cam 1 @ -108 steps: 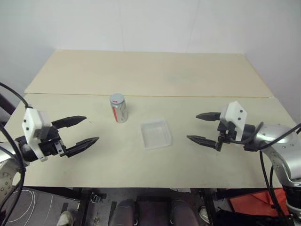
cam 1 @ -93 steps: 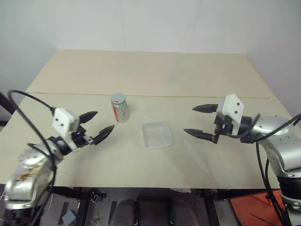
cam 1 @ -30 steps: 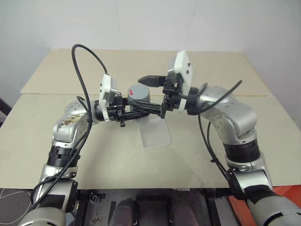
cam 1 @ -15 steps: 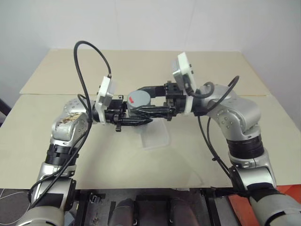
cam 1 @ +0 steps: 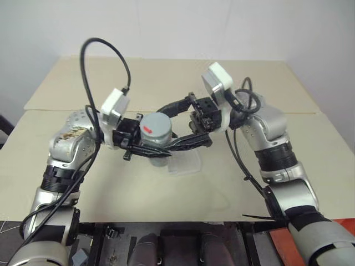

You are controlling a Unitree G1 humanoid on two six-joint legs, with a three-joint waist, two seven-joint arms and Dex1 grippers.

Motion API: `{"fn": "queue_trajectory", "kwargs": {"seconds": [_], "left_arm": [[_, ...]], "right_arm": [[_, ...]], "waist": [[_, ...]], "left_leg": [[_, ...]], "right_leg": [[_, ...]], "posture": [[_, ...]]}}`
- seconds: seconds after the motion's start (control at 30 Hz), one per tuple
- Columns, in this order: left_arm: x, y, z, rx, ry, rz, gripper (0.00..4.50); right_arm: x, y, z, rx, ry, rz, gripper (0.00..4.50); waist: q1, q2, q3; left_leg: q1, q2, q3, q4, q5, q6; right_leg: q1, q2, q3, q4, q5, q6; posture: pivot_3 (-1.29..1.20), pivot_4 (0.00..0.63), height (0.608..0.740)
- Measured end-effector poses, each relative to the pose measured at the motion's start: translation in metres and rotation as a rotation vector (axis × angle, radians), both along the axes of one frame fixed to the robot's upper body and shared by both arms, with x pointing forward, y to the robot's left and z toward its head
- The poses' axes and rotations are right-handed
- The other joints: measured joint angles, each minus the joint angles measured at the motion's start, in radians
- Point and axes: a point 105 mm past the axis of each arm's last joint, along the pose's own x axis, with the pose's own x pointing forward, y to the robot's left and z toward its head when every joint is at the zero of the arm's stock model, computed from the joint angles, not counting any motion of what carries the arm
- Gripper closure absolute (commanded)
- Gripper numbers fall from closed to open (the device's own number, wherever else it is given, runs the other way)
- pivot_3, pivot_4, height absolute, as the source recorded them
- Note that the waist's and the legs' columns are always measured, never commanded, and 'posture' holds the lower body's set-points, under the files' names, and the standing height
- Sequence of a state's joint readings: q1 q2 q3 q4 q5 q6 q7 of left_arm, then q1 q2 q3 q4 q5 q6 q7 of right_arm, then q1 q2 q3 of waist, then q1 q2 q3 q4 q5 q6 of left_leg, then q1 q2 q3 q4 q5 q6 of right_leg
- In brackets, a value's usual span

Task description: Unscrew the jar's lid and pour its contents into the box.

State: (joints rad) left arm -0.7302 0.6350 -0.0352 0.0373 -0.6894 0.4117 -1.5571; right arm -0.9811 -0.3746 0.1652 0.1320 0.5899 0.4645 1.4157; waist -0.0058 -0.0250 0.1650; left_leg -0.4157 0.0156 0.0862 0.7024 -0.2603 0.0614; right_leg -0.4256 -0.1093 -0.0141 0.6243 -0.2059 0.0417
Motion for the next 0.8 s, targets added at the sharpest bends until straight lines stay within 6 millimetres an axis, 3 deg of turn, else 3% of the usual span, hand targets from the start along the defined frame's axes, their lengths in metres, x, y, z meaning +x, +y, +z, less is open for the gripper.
{"fn": "queue_trajectory", "kwargs": {"seconds": [0.13,0.2,0.37,0.6,0.8], "left_arm": [[0.011,0.01,-0.007,-0.024,0.021,0.116,2.57],[0.017,0.013,-0.011,-0.023,0.031,0.161,2.57],[0.026,0.011,-0.018,-0.032,0.045,0.208,2.57],[0.026,0.006,-0.02,-0.035,0.04,0.201,2.57],[0.026,0.006,-0.02,-0.036,0.037,0.209,2.57]], "right_arm": [[-0.003,-0.029,-0.003,0.045,-0.006,-0.232,0.03],[-0.007,-0.033,0.005,0.077,-0.006,-0.314,0.03],[-0.019,-0.016,0.017,0.098,-0.023,-0.408,0.03],[-0.006,0.026,0.011,0.062,0.009,-0.473,0.03],[0.007,0.038,0.003,0.048,0.047,-0.476,0.03]], "waist": [[0.005,0.0,0.0],[0.002,0.0,0.0],[-0.01,0.0,0.0],[-0.008,0.0,0.0],[-0.007,0.0,0.0]], "left_leg": [[0.0,0.0,0.001,0.0,0.003,-0.005],[0.0,0.0,0.001,0.0,0.003,-0.005],[0.001,0.0,0.0,-0.001,0.0,0.0],[0.0,0.0,0.001,-0.001,0.0,0.001],[0.0,0.0,0.0,-0.001,-0.001,0.001]], "right_leg": [[-0.001,0.0,0.0,0.0,0.0,0.0],[-0.001,0.0,0.001,0.001,0.0,0.0],[-0.001,0.0,0.001,0.002,0.0,0.0],[-0.001,0.0,0.001,0.001,0.0,0.0],[-0.001,0.0,0.0,0.001,0.0,0.0]], "posture": [[0.0,0.15,0.74],[0.0,0.15,0.74],[0.0,0.15,0.74],[0.0,0.15,0.74],[0.0,0.15,0.74]]}}
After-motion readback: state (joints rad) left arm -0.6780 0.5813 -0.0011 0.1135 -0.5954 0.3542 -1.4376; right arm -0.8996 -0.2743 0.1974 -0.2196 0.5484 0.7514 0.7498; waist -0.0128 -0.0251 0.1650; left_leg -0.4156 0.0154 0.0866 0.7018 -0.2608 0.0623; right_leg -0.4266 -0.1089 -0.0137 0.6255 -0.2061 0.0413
